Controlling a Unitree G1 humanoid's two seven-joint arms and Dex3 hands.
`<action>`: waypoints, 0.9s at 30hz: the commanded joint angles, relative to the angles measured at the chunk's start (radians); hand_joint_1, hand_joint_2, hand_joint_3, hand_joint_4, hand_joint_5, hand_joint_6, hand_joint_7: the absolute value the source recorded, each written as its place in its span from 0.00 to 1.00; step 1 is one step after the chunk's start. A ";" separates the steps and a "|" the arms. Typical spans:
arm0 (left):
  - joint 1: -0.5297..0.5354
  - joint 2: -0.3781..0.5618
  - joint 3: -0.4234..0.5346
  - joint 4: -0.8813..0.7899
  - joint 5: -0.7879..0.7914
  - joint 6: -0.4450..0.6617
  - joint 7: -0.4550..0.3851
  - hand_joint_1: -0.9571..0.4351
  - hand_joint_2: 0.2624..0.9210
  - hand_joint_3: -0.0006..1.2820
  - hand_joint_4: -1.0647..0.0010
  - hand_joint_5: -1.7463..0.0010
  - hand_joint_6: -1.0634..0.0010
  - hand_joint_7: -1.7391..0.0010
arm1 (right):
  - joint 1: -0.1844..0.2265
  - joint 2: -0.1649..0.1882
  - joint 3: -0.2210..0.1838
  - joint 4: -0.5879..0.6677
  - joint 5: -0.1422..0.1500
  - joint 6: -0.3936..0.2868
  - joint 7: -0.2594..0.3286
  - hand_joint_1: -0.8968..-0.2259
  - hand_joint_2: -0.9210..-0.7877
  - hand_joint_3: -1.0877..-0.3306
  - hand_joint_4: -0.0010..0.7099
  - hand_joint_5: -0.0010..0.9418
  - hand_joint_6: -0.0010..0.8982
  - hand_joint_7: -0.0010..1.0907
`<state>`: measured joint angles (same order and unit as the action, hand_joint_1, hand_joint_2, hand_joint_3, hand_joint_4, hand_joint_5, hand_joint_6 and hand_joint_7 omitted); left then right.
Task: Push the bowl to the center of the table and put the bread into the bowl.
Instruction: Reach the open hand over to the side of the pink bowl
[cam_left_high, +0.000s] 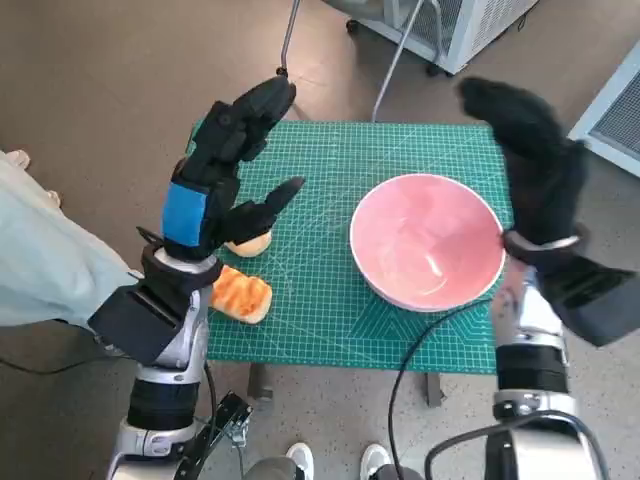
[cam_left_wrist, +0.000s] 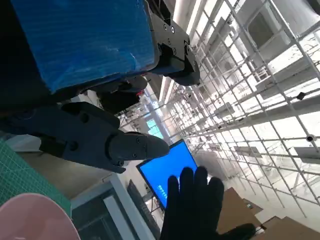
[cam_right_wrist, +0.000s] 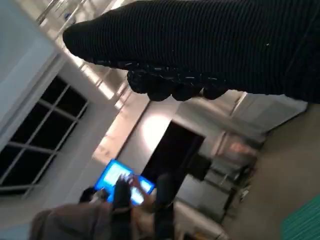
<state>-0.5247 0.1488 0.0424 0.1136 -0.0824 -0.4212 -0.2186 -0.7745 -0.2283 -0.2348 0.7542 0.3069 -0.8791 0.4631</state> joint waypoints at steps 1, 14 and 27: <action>0.005 -0.007 0.000 -0.006 0.003 -0.007 0.010 0.51 1.00 0.20 0.54 0.98 0.68 0.75 | 0.033 -0.028 -0.036 0.063 -0.037 -0.020 -0.066 0.36 0.00 0.35 0.32 0.00 0.00 0.63; 0.009 -0.017 -0.003 -0.001 -0.003 0.004 0.015 0.51 1.00 0.20 0.54 0.99 0.67 0.75 | 0.061 -0.085 -0.106 0.333 -0.090 -0.076 -0.204 0.44 0.00 0.32 0.32 0.00 0.00 0.60; 0.008 -0.012 0.001 0.002 -0.025 0.022 -0.005 0.51 1.00 0.20 0.55 0.99 0.69 0.75 | 0.100 -0.077 -0.105 0.497 -0.146 0.017 -0.326 0.51 0.00 0.28 0.30 0.00 0.00 0.62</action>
<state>-0.5245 0.1349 0.0409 0.1139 -0.0941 -0.4110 -0.2163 -0.7064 -0.3194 -0.3365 1.2171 0.1655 -0.9040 0.1575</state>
